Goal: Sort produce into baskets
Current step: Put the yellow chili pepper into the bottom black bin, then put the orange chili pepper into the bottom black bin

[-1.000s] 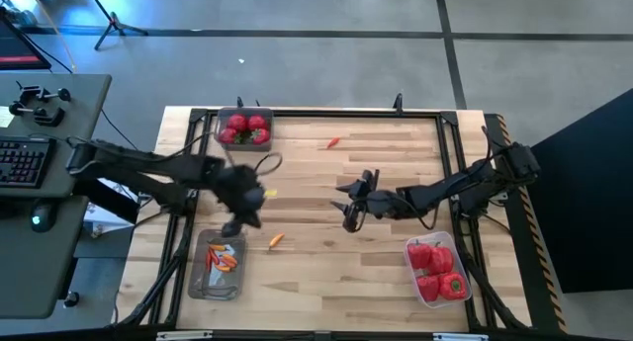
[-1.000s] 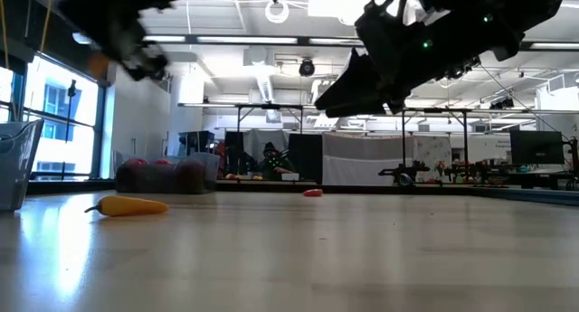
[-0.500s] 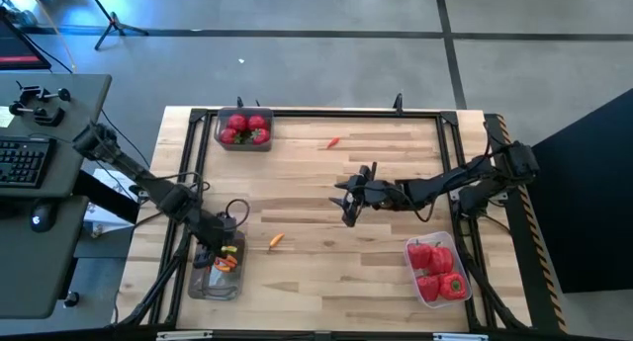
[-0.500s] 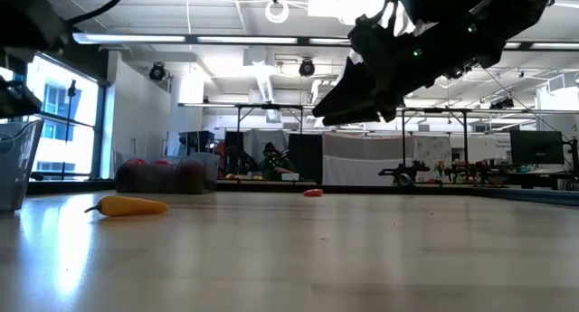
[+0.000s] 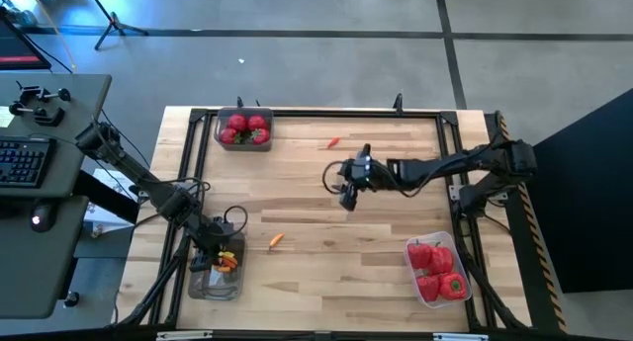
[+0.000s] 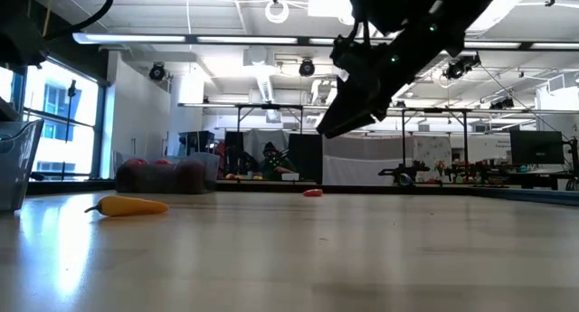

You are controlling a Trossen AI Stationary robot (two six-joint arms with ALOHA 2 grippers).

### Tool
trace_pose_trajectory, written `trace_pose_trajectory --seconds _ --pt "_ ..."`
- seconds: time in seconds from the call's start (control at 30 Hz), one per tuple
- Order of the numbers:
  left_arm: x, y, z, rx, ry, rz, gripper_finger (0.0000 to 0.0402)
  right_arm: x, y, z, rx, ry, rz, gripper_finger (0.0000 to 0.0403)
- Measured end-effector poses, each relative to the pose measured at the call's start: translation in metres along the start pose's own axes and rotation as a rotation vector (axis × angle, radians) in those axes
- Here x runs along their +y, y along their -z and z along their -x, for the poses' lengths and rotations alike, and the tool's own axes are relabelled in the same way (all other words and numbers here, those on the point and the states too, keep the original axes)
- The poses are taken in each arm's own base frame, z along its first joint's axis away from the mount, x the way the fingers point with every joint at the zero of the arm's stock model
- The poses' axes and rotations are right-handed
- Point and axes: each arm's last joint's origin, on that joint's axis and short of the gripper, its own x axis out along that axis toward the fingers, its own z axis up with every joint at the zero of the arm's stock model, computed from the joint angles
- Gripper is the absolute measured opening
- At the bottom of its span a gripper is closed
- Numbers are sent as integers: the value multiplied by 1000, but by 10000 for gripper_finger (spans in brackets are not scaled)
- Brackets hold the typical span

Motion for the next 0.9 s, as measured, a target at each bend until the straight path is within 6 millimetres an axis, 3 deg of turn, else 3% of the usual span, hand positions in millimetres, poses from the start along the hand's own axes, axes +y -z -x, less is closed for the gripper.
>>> trace_pose_trajectory --seconds 0.13,0.27,0.43,0.57,0.7,0.9 --pt "-4 -1 3 25 32 -4 142 -16 -9 -1 49 5 49 209" --pt "-13 -6 12 5 61 -55 148 -35 -21 0 85 13 100 218" --pt "-11 -11 21 -59 68 -70 100 -58 -28 -2 90 70 160 275" --pt "-5 -17 30 -115 88 -126 47 -82 -28 -18 132 78 222 311" --pt "5 -29 40 -177 137 -147 5 -109 -31 -39 203 44 278 314" --pt "17 -49 53 -319 201 -225 2 -152 -40 -73 327 3 334 299"
